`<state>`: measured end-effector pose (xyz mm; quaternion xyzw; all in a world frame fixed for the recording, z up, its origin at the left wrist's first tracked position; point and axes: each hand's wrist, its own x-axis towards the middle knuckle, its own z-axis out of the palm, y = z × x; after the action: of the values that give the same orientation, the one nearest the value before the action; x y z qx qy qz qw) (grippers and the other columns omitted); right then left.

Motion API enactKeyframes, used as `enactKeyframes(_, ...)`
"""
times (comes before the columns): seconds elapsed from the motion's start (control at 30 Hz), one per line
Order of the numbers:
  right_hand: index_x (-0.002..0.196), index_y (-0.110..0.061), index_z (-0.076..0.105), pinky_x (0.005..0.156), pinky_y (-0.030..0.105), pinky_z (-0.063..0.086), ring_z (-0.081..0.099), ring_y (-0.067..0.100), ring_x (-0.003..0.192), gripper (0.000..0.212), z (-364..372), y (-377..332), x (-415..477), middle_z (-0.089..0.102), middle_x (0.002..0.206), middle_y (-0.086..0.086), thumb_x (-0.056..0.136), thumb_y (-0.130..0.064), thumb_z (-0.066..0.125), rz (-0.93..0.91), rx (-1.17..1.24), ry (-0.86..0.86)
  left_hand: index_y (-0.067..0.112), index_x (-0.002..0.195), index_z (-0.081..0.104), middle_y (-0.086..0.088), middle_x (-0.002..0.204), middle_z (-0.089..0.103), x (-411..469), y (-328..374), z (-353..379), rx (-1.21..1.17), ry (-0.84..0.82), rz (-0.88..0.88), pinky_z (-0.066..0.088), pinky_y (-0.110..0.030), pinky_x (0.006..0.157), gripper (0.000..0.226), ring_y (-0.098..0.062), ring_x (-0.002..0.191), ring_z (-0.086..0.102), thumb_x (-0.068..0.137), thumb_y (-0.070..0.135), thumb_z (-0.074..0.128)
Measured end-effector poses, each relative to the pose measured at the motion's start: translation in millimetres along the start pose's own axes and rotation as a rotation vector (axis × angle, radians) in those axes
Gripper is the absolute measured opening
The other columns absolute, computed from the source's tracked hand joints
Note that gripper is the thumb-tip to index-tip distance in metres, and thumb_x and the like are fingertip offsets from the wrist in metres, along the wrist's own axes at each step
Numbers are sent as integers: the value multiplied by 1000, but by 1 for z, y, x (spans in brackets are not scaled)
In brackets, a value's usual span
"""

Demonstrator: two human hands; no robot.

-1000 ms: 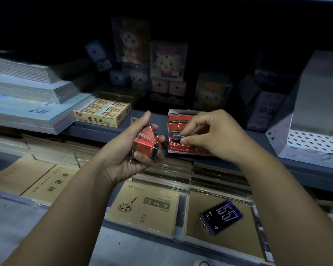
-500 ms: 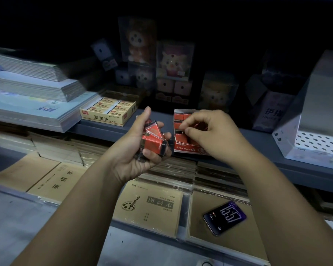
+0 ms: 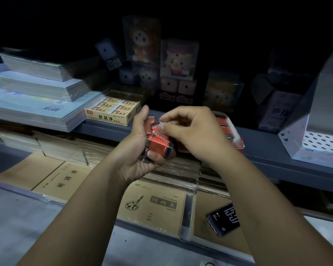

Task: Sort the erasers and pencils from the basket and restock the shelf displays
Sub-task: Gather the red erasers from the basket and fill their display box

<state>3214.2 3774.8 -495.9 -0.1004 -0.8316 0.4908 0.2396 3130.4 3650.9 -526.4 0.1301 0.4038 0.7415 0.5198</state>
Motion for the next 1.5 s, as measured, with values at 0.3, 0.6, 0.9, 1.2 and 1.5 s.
enactKeyframes(0.3, 94, -8, 71, 44, 26, 47, 64, 15, 54, 5, -38, 5, -1, 73, 82, 13, 92, -13, 72, 160, 151, 278, 13, 111, 59, -14, 92, 64, 3, 0, -4, -196, 182, 88, 32, -14, 28, 78, -23, 67, 59, 84, 84, 42)
enactKeyframes(0.6, 86, -11, 75, 54, 22, 50, 64, 8, 53, 7, -60, 20, -9, 73, 67, 6, 89, -16, 76, 221, -166, 84, 12, 107, 59, -16, 86, 64, 6, 0, -2, -327, 205, 117, 32, -13, 30, 58, -24, 63, 59, 97, 66, 40)
enactKeyframes(0.9, 89, -13, 72, 61, 18, 56, 70, 7, 61, 10, -59, 22, -7, 74, 70, 2, 84, -13, 82, 223, -243, 72, 12, 106, 64, -16, 91, 67, 8, -2, 0, -305, 232, 132, 37, -15, 31, 56, -27, 64, 64, 97, 65, 48)
enactKeyframes(1.2, 88, -21, 74, 66, 16, 52, 67, 3, 68, 12, -56, 24, -8, 71, 78, -2, 82, -20, 84, 197, -322, 89, 15, 99, 64, -13, 98, 66, 8, -4, 0, -315, 171, 132, 38, -15, 33, 50, -23, 74, 62, 97, 63, 52)
enactKeyframes(1.5, 75, -20, 74, 59, 15, 44, 60, -2, 57, 12, -55, 25, -8, 66, 63, -7, 80, -20, 85, 207, -367, 79, 17, 109, 61, -13, 101, 65, 8, -7, 3, -341, 169, 145, 40, -15, 36, 47, -25, 76, 65, 95, 62, 56)
